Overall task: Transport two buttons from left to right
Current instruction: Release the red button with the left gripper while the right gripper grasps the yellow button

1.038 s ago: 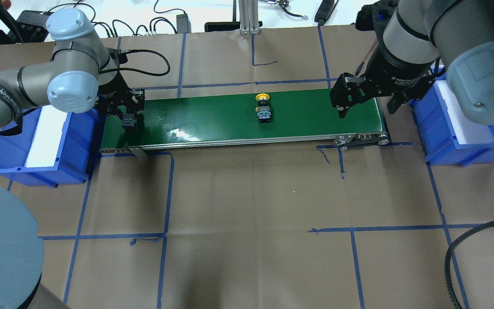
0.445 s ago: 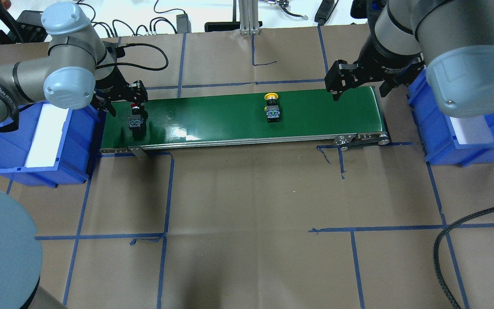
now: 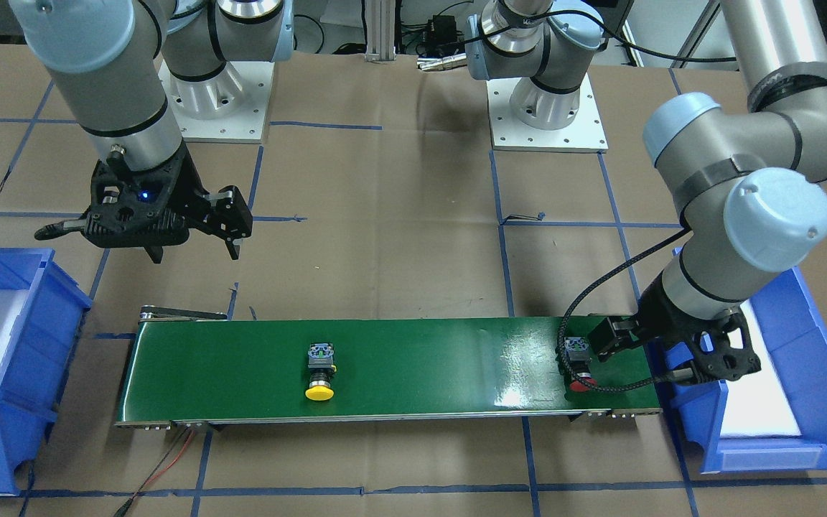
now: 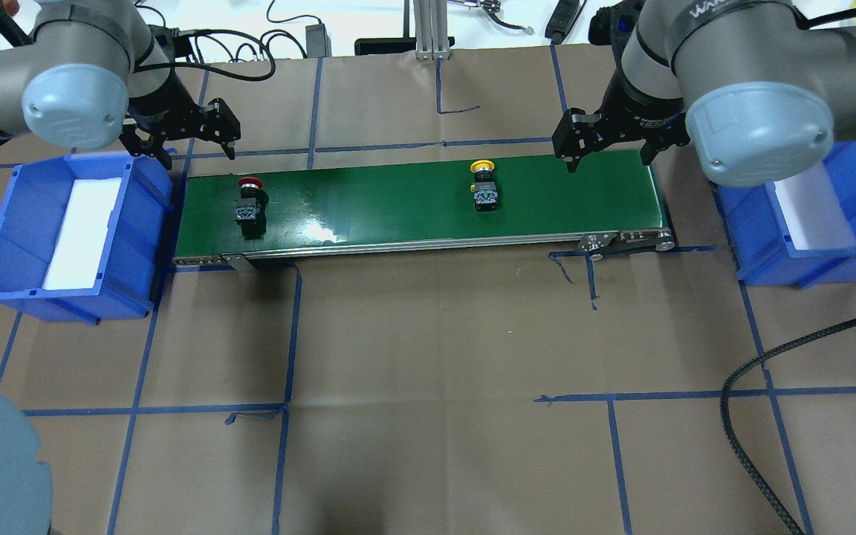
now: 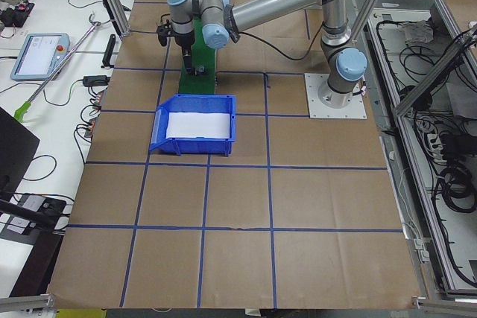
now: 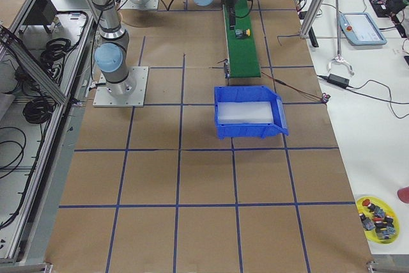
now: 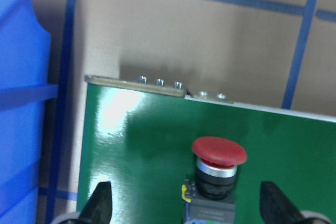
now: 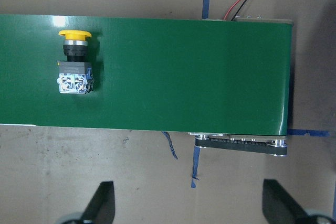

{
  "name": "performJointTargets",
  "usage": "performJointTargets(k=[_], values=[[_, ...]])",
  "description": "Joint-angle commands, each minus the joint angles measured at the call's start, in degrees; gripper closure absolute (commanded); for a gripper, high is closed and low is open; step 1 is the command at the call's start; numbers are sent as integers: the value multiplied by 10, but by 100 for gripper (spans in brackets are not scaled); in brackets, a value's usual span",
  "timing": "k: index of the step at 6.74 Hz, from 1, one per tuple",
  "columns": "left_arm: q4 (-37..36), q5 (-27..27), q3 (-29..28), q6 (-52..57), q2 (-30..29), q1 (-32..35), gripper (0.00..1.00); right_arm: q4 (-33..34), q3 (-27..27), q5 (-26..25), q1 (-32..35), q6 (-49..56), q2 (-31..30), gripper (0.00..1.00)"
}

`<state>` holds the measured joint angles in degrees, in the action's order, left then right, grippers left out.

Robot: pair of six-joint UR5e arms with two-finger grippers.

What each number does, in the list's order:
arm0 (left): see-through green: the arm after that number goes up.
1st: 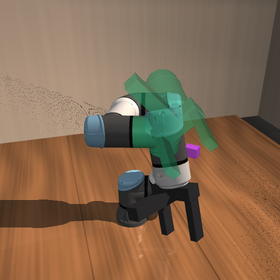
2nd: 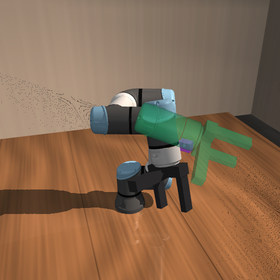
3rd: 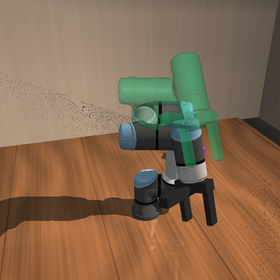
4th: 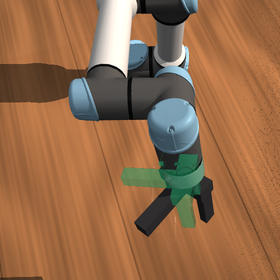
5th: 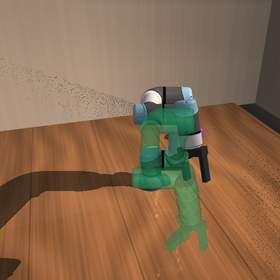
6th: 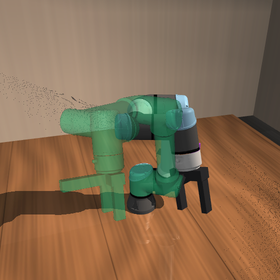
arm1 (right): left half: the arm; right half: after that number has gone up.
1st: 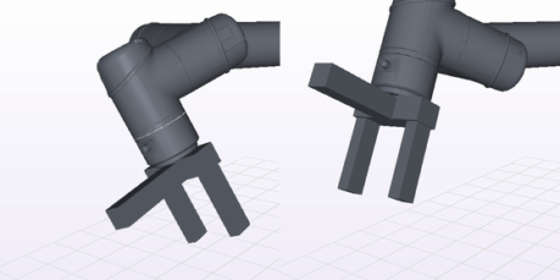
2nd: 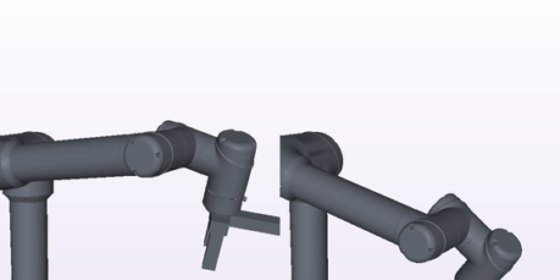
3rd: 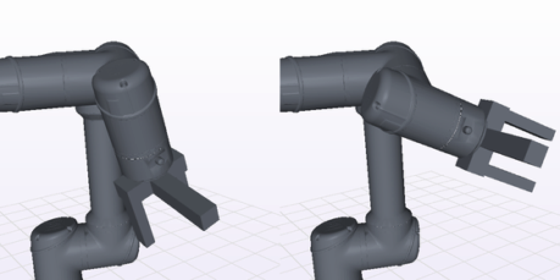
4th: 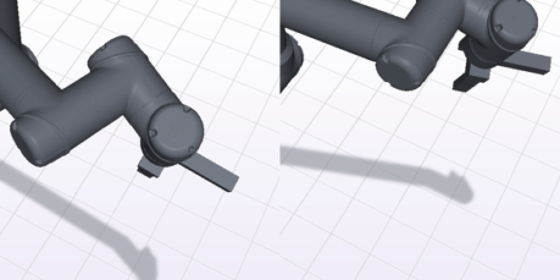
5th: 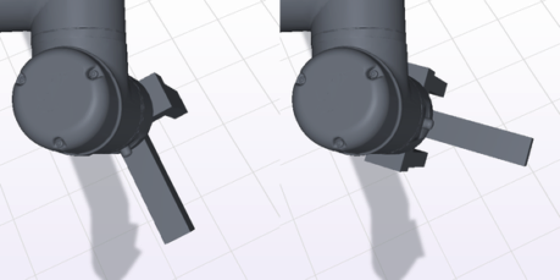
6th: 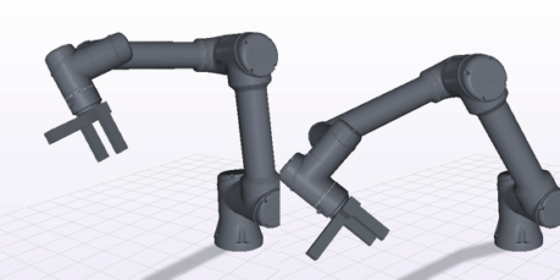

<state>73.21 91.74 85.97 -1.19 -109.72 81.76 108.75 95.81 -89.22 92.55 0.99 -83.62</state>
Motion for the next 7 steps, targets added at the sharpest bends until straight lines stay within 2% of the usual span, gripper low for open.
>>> performJointTargets(k=[1, 2, 3, 5, 7], values=[[98, -2, -38, -10, 36, 9, 0, 38, -5, 6, 0, -16, 39, 0], [112, -2, -26, -17, 62, 16, 0, 85, -3, 8, 2, -48, 56, 0], [146, -2, -25, -26, 87, 40, 0, 88, -4, 10, 2, -50, 74, 0], [162, -1, -20, -43, 103, 76, 0, 89, -6, 10, 3, -50, 99, 0], [164, -2, 11, -35, 137, 76, 0, 127, -7, 12, 6, -51, 126, 0]])
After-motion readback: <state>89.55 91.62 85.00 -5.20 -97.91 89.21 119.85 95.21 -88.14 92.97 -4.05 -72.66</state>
